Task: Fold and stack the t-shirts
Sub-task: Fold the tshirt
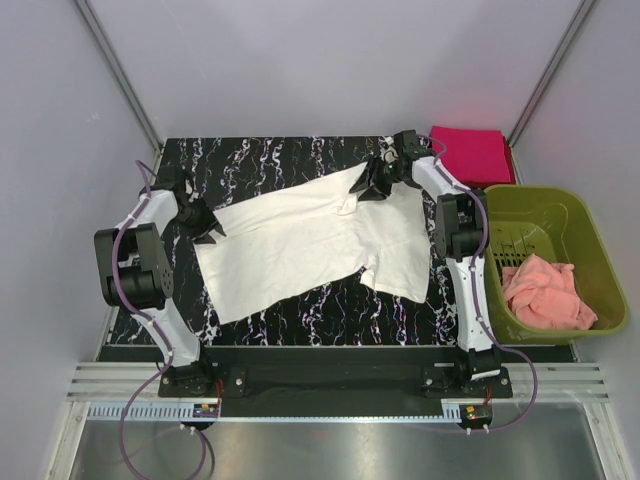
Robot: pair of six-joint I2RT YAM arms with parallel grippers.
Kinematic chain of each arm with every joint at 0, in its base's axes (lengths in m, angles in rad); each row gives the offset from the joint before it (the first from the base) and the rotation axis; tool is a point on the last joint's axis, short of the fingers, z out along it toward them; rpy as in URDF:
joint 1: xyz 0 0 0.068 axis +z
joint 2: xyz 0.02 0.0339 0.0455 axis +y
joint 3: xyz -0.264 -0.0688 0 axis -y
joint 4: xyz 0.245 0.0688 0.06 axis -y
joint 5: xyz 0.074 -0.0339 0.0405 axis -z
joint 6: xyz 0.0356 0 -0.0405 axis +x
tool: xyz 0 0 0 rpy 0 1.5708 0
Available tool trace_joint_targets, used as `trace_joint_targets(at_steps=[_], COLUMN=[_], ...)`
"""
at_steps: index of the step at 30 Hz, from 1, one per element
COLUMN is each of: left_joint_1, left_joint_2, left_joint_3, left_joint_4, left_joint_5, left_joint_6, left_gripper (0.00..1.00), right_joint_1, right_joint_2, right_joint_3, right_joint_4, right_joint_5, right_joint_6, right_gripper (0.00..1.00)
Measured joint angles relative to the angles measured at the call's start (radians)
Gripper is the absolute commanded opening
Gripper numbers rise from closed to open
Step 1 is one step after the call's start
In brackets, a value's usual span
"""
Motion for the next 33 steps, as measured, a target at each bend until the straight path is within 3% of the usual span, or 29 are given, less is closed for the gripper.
trace_joint_targets(at_steps=[3, 7, 11, 14, 23, 25, 33], left_joint_1=[0.000, 0.000, 0.000, 0.000, 0.000, 0.000, 0.000], left_joint_2=[-0.004, -0.008, -0.009, -0.009, -0.010, -0.010, -0.010], left_joint_3=[0.000, 0.000, 0.000, -0.002, -0.010, -0.010, -0.011], left_joint_4=[0.000, 0.000, 0.000, 0.001, 0.002, 0.003, 0.003], left_joint_5=[0.000, 0.001, 0.001, 0.001, 0.002, 0.002, 0.005], left_joint_6=[0.000, 0.000, 0.000, 0.000, 0.000, 0.000, 0.000], left_gripper=[0.42, 0.42, 0.42, 0.42, 0.43, 0.43, 0.43], right_joint_1=[0.011, 0.032, 0.050, 0.056, 0.059, 0.059, 0.060], right_joint_2=[0.003, 0.003, 0.003, 0.001, 0.001, 0.006, 0.034], right_joint_3=[-0.008, -0.031, -0.083, -0.126, -0.155, -0.128, 0.001], right_joint_4=[0.012, 0.054, 0.117, 0.172, 0.294, 0.275, 0.214], right_joint_5=[-0.013, -0.042, -0.076, -0.082, -0.072, -0.060, -0.027], right_joint_6=[0.015, 0.044, 0.118, 0.206, 0.539, 0.573, 0.604], right_gripper=[0.49, 0.38, 0.16, 0.09, 0.17, 0.23, 0.27])
